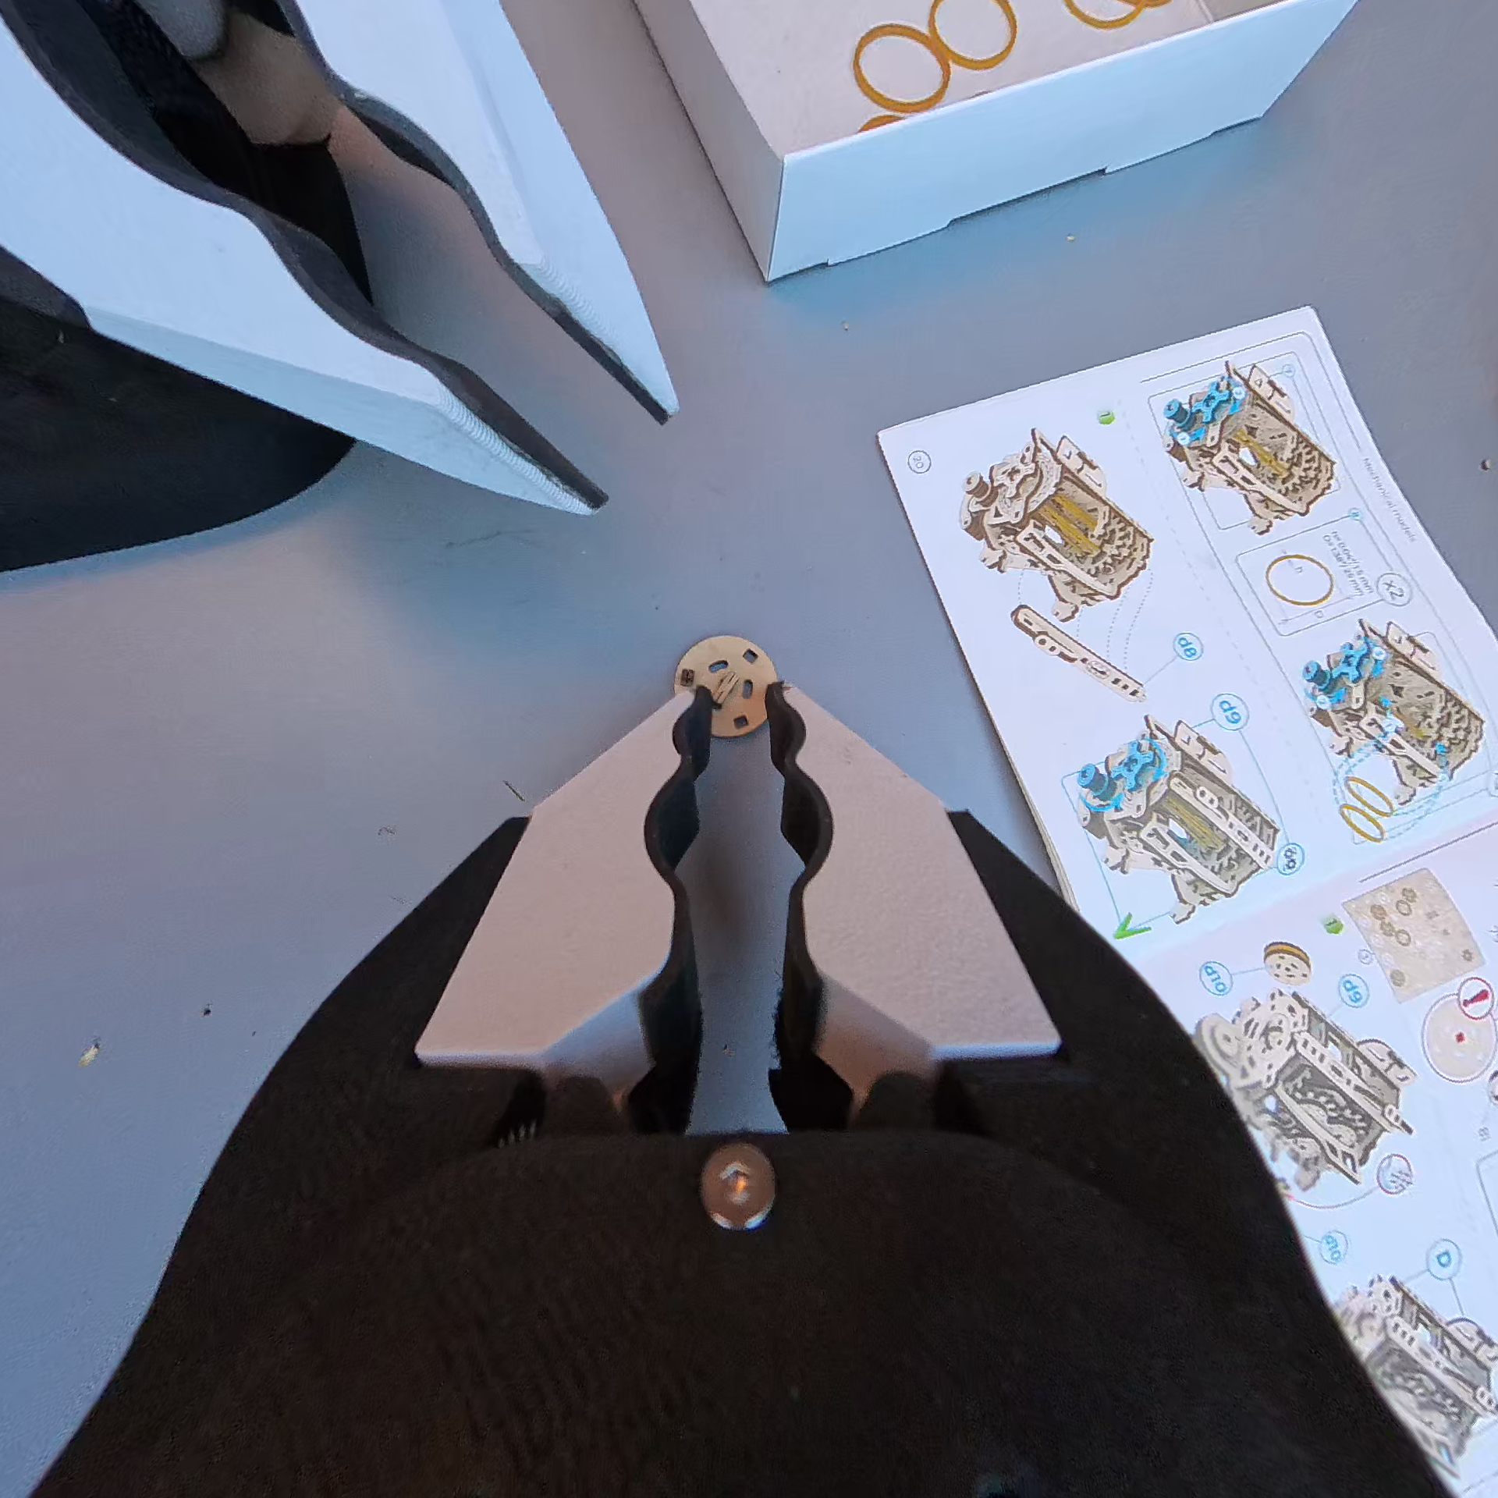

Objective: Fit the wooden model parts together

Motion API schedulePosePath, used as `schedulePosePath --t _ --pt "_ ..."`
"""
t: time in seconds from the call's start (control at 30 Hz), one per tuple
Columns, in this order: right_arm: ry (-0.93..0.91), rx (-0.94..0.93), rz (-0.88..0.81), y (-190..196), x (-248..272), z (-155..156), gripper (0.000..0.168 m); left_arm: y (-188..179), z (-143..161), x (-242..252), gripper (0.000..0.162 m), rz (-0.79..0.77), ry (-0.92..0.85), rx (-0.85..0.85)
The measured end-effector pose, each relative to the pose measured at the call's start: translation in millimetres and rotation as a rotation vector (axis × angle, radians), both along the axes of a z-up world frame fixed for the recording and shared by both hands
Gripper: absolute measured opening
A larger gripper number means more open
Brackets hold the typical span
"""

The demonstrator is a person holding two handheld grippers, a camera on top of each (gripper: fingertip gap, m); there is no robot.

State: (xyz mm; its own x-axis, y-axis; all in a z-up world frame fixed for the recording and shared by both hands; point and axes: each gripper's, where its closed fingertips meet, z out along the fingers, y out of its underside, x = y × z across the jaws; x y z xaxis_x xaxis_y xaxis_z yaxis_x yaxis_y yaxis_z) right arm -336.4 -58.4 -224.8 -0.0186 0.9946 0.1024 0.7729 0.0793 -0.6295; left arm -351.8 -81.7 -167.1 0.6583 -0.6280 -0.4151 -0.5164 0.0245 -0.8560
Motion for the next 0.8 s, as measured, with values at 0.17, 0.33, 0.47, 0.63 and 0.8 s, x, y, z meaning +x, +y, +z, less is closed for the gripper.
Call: schedulePosePath --t 0.17,0.33,0.47,0.63,0.8 --pt "0.006 -0.025 0.02 -1 -1 -2 0.002 0 0 0 0.013 -0.002 0.001 0.0" --pt "0.006 -0.017 0.063 0 0 0 0.002 0 -1 0 0.013 0.001 0.003 -0.001" --pt "0.079 -0.033 0.165 -13 -1 16 0.001 0 -1 1 0.011 0.003 0.01 -0.003" --pt "0.221 0.158 0.342 -30 0 57 0.001 -9 6 9 0.008 -0.029 -0.043 -0.062" --pt "0.292 0.369 0.417 -34 2 76 0.002 -16 22 16 0.008 -0.054 -0.351 -0.307"
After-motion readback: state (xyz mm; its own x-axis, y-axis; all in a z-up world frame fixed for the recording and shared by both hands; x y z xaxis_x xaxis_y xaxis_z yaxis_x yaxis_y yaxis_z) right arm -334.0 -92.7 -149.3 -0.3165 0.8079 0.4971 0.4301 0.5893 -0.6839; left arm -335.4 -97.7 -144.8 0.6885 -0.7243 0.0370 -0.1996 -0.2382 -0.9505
